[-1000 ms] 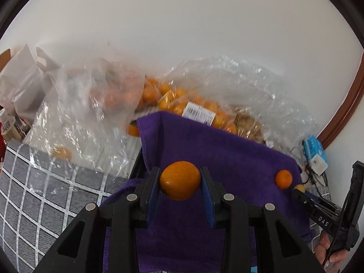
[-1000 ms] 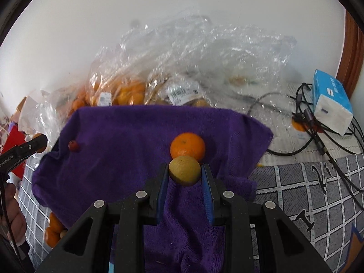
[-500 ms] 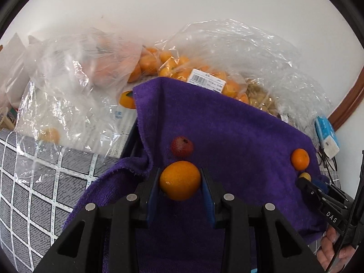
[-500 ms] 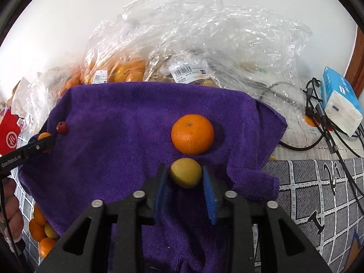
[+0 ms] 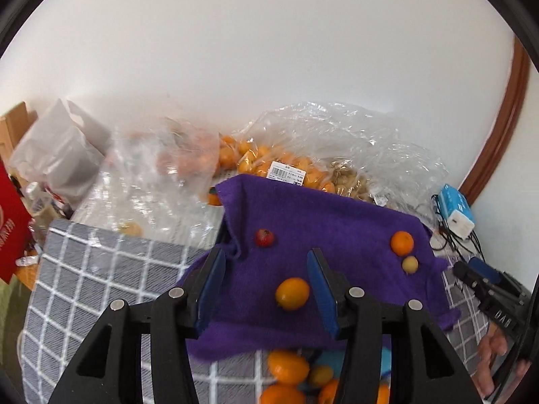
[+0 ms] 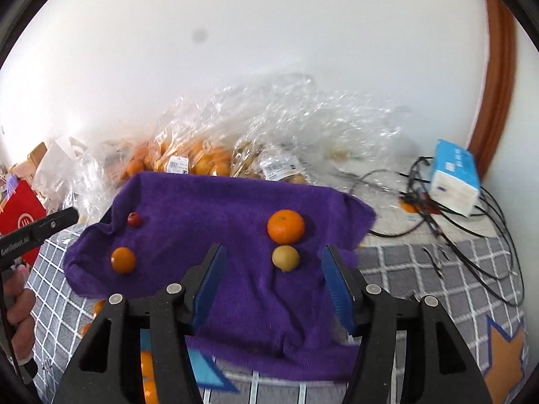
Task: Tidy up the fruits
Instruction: 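Move both open tools back toward the remaining fruit cluster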
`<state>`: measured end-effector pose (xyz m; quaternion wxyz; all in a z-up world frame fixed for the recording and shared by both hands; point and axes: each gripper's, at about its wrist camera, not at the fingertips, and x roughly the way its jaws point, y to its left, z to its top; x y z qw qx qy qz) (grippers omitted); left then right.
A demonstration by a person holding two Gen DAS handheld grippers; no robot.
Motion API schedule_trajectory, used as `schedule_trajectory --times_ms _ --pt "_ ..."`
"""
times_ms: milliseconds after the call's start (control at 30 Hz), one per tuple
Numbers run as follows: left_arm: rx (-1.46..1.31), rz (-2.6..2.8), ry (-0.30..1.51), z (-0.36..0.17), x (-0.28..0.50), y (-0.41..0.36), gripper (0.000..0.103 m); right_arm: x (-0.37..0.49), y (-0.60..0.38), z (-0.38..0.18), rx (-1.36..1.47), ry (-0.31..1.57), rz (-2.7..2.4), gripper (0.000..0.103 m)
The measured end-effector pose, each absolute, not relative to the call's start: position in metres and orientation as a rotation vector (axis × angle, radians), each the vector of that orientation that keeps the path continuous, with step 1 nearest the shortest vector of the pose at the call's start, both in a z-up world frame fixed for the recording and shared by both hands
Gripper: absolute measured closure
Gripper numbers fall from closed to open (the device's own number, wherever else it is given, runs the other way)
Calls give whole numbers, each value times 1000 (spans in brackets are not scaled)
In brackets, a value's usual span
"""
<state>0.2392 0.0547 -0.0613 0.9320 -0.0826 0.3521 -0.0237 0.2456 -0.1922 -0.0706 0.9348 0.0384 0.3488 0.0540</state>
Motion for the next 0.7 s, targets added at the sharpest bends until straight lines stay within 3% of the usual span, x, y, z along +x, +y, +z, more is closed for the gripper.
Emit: schedule_trajectory --times_ms 200,333,700 --pt "-159 -5 706 -69 195 71 55 207 -201 -77 116 708 80 44" --pt "-162 -25 722 -84 171 78 55 187 -202 -90 167 752 116 55" --pt "-212 -33 803 -147 139 94 55 146 -158 -131 124 792 243 55"
